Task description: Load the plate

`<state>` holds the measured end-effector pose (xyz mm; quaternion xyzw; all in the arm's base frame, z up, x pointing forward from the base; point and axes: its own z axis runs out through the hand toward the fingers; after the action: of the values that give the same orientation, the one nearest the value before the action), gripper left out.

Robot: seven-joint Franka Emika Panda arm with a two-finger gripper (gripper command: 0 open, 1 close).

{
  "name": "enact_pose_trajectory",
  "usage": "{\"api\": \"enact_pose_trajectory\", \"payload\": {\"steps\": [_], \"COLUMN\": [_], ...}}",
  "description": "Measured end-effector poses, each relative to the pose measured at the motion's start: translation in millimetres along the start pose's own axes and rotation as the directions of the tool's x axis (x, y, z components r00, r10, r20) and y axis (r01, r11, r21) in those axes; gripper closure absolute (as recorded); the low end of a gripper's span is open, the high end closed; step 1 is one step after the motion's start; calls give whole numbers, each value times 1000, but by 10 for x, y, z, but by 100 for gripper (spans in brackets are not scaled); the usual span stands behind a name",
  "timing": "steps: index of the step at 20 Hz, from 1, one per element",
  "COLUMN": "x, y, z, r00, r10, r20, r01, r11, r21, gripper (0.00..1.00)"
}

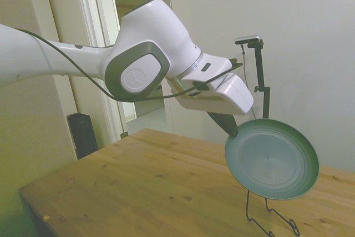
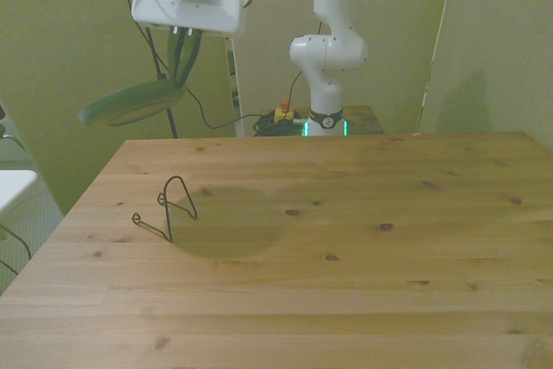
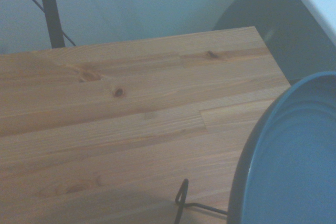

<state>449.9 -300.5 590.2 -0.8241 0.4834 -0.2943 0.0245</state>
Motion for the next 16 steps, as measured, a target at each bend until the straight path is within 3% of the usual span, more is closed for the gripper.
{"api": "enact_pose_trajectory", "payload": {"steps": [9, 16], "x": [-158, -136], "y": [-16, 32], "z": [7, 42], "r00": [1000, 996], "r10": [-14, 0], "r20": [16, -90], "r01": [14, 4], "r11": [1000, 999], "r21": [5, 54], "gripper": [100, 100]}}
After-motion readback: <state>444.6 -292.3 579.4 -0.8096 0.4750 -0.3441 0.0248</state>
